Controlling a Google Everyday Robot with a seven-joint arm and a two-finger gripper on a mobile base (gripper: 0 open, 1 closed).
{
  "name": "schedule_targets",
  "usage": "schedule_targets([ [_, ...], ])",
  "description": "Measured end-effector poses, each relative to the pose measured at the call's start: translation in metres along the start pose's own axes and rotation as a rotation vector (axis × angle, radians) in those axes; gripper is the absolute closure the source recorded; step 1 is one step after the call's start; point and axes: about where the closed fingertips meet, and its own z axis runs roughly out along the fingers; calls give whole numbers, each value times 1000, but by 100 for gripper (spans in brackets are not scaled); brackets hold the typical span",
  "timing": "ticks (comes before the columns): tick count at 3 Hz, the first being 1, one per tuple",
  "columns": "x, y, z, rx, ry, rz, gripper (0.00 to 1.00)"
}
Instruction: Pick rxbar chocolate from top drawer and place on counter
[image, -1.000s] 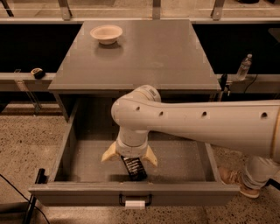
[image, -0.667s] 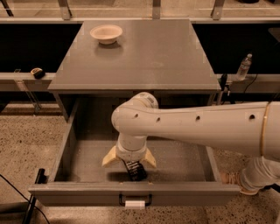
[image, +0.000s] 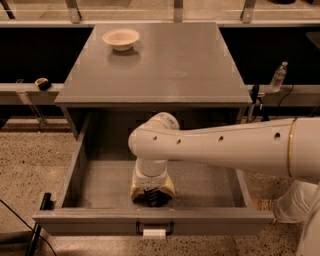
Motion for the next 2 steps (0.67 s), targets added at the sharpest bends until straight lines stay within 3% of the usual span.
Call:
schedule_targets([
  [1,0,-1,-11,0,0,0,73],
  [2,0,0,-12,0,0,0,96],
])
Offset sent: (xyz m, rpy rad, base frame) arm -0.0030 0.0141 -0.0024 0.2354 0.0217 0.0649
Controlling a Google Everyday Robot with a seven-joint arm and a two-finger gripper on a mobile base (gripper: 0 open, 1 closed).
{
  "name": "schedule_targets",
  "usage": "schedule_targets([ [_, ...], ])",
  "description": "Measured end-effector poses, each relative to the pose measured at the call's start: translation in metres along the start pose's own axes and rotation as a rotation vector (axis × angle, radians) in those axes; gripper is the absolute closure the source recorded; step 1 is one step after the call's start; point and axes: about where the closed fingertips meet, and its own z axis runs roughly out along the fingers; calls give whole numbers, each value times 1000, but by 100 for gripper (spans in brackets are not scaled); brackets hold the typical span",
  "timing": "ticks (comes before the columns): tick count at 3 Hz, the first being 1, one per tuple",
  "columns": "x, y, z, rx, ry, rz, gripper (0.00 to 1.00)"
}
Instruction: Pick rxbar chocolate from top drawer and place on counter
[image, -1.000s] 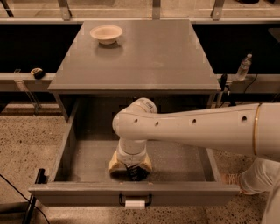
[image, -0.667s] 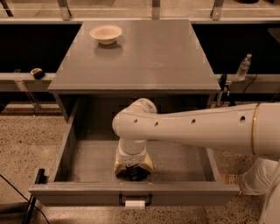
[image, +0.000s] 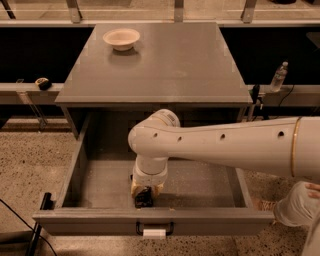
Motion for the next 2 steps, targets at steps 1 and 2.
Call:
schedule_targets([
  [1,3,2,-3,94,0,-8,100],
  [2,15,5,-37,325,38,36,100],
])
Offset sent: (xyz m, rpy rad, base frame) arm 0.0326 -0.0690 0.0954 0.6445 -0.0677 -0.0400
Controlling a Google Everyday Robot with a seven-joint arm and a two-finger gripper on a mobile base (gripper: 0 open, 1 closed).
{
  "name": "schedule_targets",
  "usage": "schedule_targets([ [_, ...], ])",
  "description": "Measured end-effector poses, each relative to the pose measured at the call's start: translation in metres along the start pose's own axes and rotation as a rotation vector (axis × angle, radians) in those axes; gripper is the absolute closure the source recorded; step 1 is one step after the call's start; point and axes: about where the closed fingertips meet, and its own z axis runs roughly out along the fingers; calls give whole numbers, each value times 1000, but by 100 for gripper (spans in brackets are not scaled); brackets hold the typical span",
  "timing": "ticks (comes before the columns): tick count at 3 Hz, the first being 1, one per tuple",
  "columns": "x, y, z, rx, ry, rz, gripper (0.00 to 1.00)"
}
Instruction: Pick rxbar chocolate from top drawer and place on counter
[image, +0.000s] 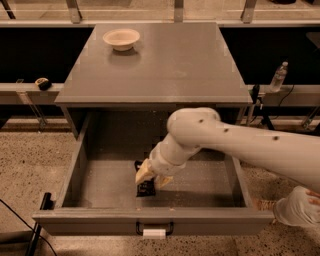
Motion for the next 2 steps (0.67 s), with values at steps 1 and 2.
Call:
schedule_targets([
  [1,11,17,-65,128,68,16,100],
  [2,25,28,-123,141,114,24,100],
])
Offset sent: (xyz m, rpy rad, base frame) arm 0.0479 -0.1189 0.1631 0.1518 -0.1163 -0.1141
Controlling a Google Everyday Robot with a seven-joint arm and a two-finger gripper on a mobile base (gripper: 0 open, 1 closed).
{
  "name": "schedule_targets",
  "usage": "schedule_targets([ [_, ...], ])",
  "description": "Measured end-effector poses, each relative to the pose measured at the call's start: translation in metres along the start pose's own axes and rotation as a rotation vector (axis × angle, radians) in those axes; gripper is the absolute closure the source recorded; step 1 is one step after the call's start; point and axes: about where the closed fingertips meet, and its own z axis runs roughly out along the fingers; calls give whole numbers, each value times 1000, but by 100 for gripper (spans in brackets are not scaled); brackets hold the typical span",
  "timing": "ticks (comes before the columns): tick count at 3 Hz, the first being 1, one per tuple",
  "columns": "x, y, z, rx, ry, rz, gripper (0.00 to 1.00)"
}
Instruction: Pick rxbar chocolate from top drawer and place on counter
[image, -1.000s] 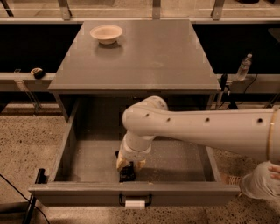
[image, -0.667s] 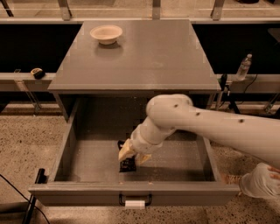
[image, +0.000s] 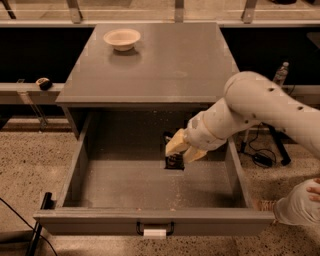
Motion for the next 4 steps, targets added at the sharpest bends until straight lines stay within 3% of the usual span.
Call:
schedule_targets([
  [2,72,-18,-103,-118,122,74,100],
  [3,113,-17,-135,-132,167,160,100],
  [4,156,-17,-149,-116,222,281,100],
])
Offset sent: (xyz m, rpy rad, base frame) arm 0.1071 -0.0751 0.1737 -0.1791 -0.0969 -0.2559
